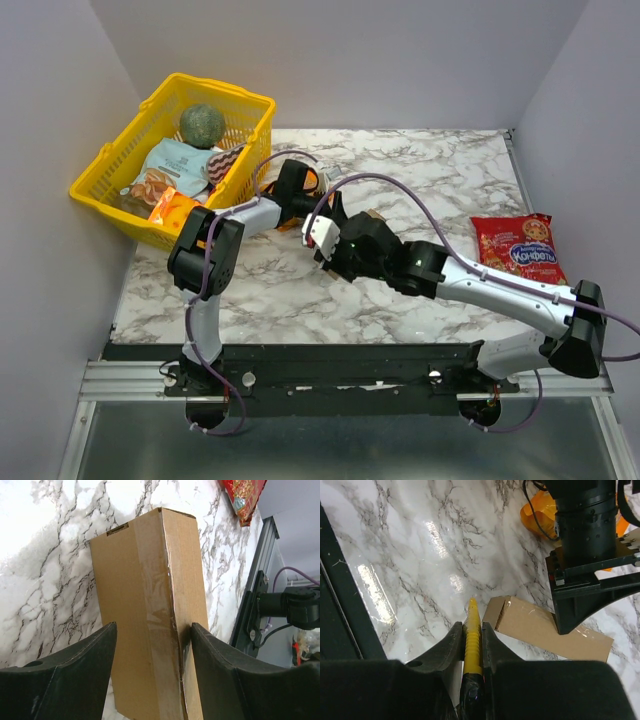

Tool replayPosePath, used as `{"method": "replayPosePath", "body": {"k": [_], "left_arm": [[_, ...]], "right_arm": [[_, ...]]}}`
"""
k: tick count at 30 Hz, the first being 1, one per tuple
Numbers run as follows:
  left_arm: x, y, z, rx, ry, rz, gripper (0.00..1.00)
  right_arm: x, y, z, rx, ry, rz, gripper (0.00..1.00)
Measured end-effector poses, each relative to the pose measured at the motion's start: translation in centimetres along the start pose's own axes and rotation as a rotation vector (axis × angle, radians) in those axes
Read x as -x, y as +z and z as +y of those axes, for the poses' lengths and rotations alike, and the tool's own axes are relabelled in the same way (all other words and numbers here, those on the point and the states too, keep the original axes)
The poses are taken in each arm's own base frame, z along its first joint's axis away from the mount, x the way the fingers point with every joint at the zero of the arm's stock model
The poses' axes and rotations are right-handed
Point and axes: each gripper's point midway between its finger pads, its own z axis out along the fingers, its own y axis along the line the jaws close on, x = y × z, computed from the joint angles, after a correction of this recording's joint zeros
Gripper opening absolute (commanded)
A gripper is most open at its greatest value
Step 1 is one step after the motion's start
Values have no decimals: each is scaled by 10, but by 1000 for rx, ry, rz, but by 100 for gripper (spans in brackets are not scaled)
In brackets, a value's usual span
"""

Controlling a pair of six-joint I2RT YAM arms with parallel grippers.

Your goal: Unpack the express box

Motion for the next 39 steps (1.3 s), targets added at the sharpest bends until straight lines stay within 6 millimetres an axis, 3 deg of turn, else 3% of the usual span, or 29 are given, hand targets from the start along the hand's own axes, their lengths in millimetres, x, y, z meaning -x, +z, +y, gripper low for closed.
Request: {"method": "replayPosePath", "body": {"k": [9, 39], "left_arm": [[-2, 3, 0, -9, 3, -16, 67], [-4, 6, -4, 10, 34, -48, 67]], "right_arm": [[11, 6, -17, -148, -34, -22, 0], [-29, 24, -27, -240, 78, 93, 0]]}}
